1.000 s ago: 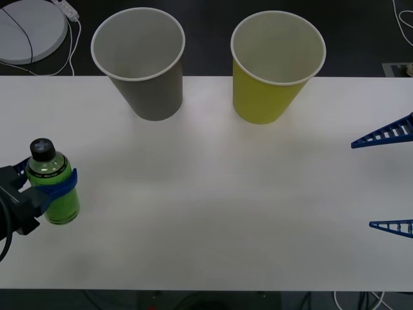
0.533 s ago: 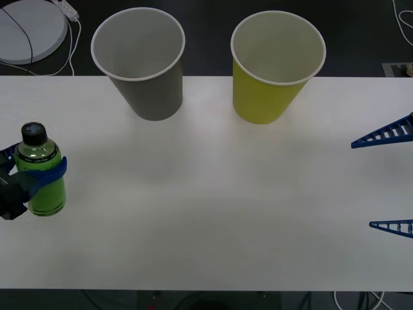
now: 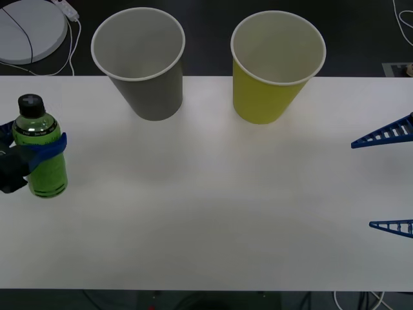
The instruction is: Put the can into the green bin and the plastic bottle into the gray bin
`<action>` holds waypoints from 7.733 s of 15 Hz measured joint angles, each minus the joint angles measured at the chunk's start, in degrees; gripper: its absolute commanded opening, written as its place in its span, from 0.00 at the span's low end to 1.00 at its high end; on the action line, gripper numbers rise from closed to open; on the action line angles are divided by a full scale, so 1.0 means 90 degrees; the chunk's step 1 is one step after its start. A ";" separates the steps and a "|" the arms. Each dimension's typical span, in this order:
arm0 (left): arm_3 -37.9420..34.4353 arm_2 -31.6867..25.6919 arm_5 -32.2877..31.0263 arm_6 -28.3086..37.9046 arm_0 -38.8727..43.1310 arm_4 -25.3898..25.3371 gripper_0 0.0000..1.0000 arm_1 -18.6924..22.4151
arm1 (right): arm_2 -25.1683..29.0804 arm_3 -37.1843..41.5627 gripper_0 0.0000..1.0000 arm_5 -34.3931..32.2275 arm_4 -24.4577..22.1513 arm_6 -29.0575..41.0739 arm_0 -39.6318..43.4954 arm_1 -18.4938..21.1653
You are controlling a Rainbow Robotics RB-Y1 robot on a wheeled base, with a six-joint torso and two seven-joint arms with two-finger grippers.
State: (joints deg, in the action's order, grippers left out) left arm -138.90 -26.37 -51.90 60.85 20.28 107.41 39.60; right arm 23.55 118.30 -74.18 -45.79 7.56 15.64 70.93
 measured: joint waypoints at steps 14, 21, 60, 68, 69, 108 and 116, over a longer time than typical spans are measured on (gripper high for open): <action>0.0682 -0.0106 -0.2222 0.1052 -0.2201 0.0463 0.00 0.0607 | 0.0000 0.0000 1.00 0.0000 0.0000 0.0000 0.0000 0.0000; 0.1466 -0.0005 -0.3490 0.1172 -0.3239 0.0104 0.00 0.1106 | 0.0000 0.0000 1.00 0.0000 0.0000 0.0000 0.0000 0.0000; 0.7116 0.4939 -0.4233 0.0940 -1.0253 0.0761 0.00 0.1013 | 0.0000 0.0000 1.00 0.0000 0.0000 0.0000 0.0000 0.0000; 0.8753 0.5489 -0.4233 0.0715 -1.1447 0.0801 0.00 0.0447 | 0.0000 0.0000 1.00 0.0000 0.0000 0.0000 0.0000 0.0000; 0.8894 0.5489 -0.4233 0.0715 -1.1532 0.0823 0.00 0.0373 | 0.0000 0.0000 1.00 0.0000 0.0000 0.0000 0.0000 0.0000; 0.8881 0.5479 -0.3746 0.0721 -1.1525 0.0927 1.00 0.0011 | 0.0000 0.0000 1.00 0.0000 0.0000 0.0000 0.0000 0.0000; 0.7190 0.5480 -0.3752 0.0833 -1.0602 0.0110 1.00 0.1040 | 0.0000 0.0000 1.00 0.0000 0.0000 0.0000 0.0000 0.0000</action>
State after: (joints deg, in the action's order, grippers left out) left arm -74.19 22.95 -85.67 68.34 -75.14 108.40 48.96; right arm 23.55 118.30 -74.18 -45.79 7.56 15.64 70.93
